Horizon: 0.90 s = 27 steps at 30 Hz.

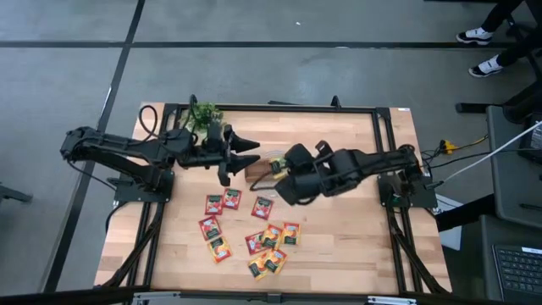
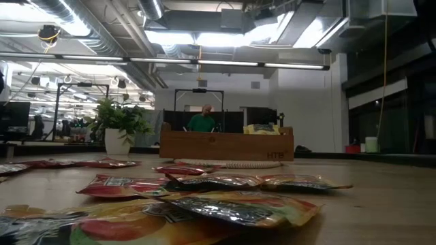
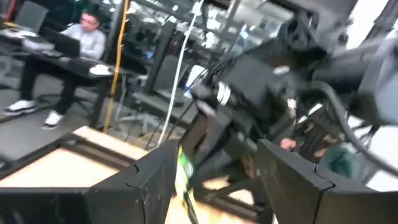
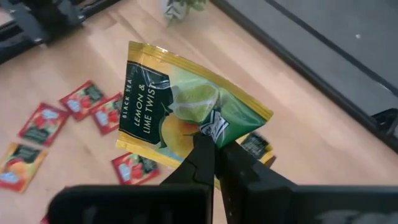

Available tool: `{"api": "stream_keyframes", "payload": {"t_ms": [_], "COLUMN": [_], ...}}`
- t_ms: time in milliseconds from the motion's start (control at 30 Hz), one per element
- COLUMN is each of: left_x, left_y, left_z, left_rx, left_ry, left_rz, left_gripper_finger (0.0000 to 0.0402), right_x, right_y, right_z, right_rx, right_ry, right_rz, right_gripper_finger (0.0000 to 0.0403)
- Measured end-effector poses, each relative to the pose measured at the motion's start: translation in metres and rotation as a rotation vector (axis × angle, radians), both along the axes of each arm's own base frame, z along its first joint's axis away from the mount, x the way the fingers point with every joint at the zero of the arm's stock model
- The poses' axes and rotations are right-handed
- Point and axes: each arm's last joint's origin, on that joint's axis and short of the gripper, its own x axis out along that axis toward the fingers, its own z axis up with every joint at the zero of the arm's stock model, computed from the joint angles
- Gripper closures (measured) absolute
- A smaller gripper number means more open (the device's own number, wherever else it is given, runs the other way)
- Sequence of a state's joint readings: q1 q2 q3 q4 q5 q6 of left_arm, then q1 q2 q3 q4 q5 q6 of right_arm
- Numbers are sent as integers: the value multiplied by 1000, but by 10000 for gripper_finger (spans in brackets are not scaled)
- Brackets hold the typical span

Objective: Pick & Place Tea
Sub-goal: Put the yellow tea bag into the right section of the wooden organizer

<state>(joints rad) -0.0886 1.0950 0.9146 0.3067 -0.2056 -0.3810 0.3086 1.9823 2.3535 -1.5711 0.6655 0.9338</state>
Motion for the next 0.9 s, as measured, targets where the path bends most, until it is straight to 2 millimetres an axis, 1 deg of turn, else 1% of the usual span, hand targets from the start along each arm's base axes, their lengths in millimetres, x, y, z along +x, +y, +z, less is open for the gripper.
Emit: {"api": "stream_keyframes", "payload": {"t_ms": [200, 333, 467, 667, 900], "left_x": [-1, -1, 4, 18, 21], "left_y": [-9, -11, -11, -12, -5], "left_z": [-12, -15, -20, -34, -35], "left_rx": [10, 12, 17, 29, -1], "left_ry": [123, 154, 181, 235, 229], "left_rz": [44, 110, 134, 134, 161], "left_gripper_finger": [186, 186, 186, 186, 186], "right_x": [3, 6, 10, 15, 15], "right_y": [-13, -19, -25, -29, -29], "right_z": [0, 1, 3, 5, 5], "right_rx": [-39, -42, -67, -90, -94], "right_ry": [15, 6, -11, -33, -32], "right_rz": [-12, -19, -16, 2, 10], "right_gripper_finger": [393, 393, 393, 393, 392]}}
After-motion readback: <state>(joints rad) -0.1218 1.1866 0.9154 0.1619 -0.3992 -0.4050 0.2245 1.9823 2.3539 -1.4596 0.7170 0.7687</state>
